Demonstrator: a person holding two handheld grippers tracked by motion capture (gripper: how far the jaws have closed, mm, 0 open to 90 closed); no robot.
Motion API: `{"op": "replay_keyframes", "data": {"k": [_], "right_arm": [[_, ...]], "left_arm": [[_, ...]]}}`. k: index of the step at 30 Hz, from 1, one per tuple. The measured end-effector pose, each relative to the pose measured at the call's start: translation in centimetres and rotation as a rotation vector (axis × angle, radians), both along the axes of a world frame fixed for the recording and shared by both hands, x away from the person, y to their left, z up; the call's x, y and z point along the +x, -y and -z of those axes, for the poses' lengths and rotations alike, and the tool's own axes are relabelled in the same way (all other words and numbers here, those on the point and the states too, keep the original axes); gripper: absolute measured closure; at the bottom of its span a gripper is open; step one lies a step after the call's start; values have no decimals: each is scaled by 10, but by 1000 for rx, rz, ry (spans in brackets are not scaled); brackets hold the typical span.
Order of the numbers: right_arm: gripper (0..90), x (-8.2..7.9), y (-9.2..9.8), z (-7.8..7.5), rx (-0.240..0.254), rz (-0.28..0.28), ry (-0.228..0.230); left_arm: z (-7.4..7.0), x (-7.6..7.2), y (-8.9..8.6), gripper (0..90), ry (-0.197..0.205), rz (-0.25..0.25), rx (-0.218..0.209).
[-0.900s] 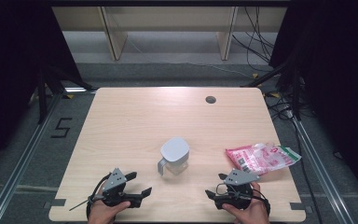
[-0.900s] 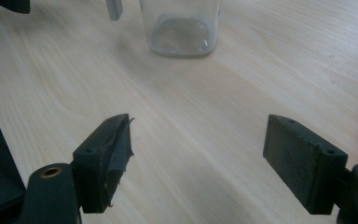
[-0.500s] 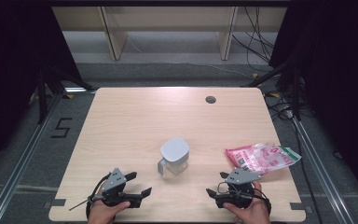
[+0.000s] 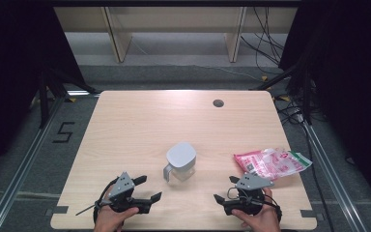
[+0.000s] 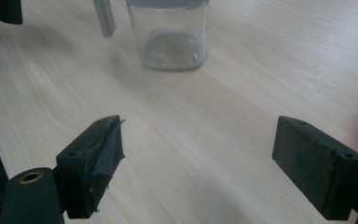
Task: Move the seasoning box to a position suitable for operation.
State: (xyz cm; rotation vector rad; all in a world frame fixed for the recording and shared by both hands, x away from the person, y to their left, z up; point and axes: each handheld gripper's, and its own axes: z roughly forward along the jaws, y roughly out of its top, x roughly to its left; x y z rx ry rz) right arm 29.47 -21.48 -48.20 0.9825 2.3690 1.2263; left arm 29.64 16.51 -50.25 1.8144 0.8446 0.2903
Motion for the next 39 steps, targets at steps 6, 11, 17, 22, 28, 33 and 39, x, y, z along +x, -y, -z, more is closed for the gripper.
{"op": "replay_keyframes", "data": {"k": [6, 11, 17, 22, 28, 33, 39], "right_arm": [[178, 0, 0, 0, -1, -2, -4], [200, 0, 1, 0, -1, -10, 17], [202, 1, 0, 0, -6, -32, -2], [202, 1, -1, 1, 2, -26, 11], [207, 0, -1, -1, 0, -15, 23], [207, 0, -1, -1, -1, -10, 17], [212, 1, -1, 0, 13, -16, 16]], "left_arm": [[-4, 1, 7, 182, 17, 5, 14], [-7, 5, 13, 181, 37, 6, 38], [-8, 14, 22, 225, 61, 23, 77], [-8, 21, 27, 227, 74, 11, 90], [-8, 28, 33, 362, 112, 10, 129], [-6, 33, 39, 463, 124, 27, 142], [-6, 39, 49, 663, 157, 36, 159]]}}
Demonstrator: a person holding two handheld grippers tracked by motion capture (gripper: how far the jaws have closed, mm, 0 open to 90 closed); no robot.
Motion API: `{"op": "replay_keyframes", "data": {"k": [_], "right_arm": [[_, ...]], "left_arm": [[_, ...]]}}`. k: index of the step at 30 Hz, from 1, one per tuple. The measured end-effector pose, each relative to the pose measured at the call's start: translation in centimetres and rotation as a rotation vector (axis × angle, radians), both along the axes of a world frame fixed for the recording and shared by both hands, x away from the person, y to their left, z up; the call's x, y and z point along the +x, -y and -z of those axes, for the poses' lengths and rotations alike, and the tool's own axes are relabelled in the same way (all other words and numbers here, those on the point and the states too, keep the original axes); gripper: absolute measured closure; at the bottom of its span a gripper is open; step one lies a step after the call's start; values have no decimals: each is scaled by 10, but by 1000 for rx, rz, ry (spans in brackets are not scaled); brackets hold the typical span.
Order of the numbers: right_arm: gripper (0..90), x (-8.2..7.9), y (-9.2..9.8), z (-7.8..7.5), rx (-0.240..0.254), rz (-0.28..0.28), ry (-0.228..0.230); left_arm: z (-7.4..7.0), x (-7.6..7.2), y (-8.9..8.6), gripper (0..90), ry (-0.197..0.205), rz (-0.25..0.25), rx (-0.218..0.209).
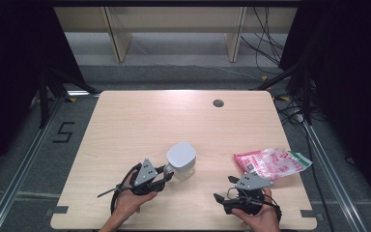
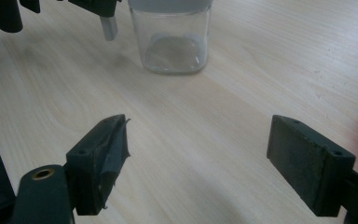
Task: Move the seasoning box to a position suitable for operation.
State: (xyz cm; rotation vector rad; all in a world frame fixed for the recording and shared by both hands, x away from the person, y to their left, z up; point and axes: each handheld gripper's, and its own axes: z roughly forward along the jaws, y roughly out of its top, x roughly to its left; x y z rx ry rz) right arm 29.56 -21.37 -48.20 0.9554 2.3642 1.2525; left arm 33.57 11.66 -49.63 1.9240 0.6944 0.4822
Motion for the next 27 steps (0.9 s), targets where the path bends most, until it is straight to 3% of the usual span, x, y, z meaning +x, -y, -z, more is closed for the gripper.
{"op": "replay_keyframes", "data": {"k": [3, 7, 11, 12, 17, 19, 23, 27], "right_arm": [[212, 0, 0, 0, 4, -7, -13], [213, 0, 0, -1, -13, 2, 7], [213, -1, 0, -1, -2, 13, -3], [213, 0, 0, -1, -8, -2, 17], [213, 1, 0, -1, -11, -6, 19], [213, 0, -1, -1, -4, -9, 4], [213, 0, 0, -1, -10, -20, 9], [213, 0, 0, -1, -4, -16, 0]], "left_arm": [[-1, -1, 2, 668, -19, -3, -10], [-1, -4, 4, 673, -38, -2, -26], [0, -7, 8, 673, -56, 40, -44], [1, -7, 9, 675, -64, 37, -53], [0, -6, 20, 676, -95, 54, -63], [-1, -4, 26, 677, -82, 44, -41], [-1, 0, 30, 677, -79, 15, -40], [0, 6, 35, 678, -72, 17, -43]]}}
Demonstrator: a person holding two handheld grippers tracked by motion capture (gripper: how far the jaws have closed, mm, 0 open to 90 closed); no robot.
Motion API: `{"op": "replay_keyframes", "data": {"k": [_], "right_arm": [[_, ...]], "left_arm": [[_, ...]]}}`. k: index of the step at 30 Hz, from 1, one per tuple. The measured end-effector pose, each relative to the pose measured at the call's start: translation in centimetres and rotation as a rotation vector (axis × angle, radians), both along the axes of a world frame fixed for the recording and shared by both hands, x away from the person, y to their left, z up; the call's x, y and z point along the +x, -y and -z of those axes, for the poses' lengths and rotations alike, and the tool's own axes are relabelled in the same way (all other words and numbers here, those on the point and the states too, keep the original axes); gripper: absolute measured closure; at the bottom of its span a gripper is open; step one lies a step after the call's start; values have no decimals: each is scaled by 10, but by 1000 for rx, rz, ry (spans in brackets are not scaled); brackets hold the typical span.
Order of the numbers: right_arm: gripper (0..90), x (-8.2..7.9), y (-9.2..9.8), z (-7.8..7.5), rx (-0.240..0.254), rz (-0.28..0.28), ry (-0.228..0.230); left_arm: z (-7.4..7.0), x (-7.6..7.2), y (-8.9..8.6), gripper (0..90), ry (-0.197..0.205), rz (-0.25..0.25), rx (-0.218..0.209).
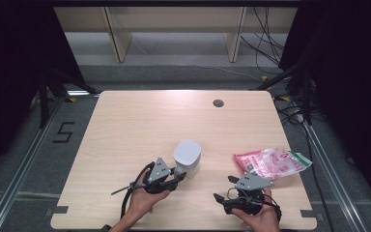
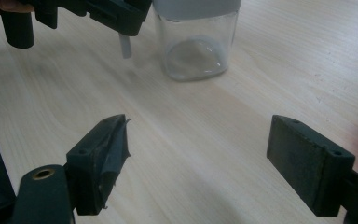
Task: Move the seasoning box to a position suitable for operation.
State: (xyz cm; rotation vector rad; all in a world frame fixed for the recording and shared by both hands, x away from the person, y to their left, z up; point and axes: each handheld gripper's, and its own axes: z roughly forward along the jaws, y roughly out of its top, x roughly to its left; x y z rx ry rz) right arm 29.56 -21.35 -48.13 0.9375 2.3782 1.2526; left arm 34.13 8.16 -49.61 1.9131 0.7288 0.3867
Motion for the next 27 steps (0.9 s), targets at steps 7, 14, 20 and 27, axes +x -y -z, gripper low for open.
{"op": "replay_keyframes", "data": {"k": [7, 14, 20, 27], "right_arm": [[214, -2, -1, 0, 2, 22, -14], [214, -3, -1, 0, 4, 23, -19], [214, -2, -1, 0, 4, 21, -17], [214, -2, -1, 0, 0, 12, -13]], "left_arm": [[0, 8, 1, 678, -4, -4, -4], [1, 16, -6, 676, 12, -34, 7], [3, 27, -19, 676, 28, -108, 10], [6, 38, -29, 674, 33, -183, -9]]}}
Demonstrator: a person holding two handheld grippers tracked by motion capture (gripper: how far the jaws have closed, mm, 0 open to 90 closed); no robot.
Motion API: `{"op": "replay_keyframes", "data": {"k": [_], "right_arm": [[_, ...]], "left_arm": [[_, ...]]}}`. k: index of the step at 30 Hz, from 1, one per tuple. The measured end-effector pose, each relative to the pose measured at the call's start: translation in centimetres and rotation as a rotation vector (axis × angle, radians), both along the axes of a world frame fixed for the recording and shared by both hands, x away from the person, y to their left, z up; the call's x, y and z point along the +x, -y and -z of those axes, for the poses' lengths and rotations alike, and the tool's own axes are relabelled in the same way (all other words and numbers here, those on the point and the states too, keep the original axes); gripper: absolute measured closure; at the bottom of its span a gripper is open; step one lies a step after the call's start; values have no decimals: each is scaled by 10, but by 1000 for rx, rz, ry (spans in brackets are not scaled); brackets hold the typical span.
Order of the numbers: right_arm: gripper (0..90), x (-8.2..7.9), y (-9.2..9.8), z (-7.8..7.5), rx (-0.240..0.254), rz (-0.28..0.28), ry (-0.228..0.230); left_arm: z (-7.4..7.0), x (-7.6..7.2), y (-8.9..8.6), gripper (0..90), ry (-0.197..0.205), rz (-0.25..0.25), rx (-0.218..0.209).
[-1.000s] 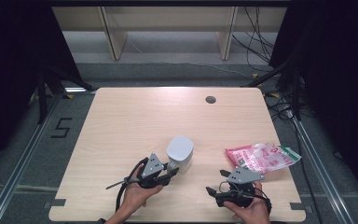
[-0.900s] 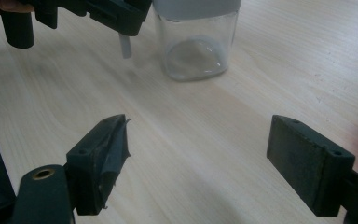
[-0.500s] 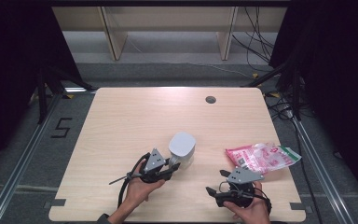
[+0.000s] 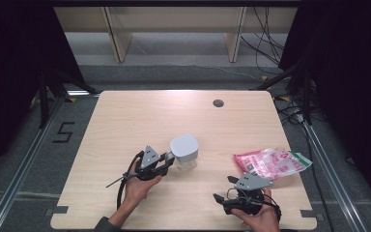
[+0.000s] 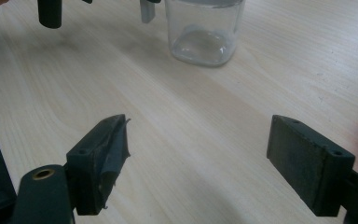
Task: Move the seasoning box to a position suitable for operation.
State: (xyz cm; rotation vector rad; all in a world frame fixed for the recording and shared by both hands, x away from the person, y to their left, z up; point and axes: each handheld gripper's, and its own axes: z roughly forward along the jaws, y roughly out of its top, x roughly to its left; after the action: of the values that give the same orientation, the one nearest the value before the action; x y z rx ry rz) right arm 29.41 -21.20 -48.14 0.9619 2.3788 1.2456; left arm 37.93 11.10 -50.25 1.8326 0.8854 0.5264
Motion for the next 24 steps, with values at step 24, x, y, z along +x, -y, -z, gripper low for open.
{"op": "replay_keyframes", "data": {"k": [24], "right_arm": [[214, 2, 1, 0, 0, -16, 6]], "left_arm": [[3, 5, 5, 696, 43, 86, 25]]}}
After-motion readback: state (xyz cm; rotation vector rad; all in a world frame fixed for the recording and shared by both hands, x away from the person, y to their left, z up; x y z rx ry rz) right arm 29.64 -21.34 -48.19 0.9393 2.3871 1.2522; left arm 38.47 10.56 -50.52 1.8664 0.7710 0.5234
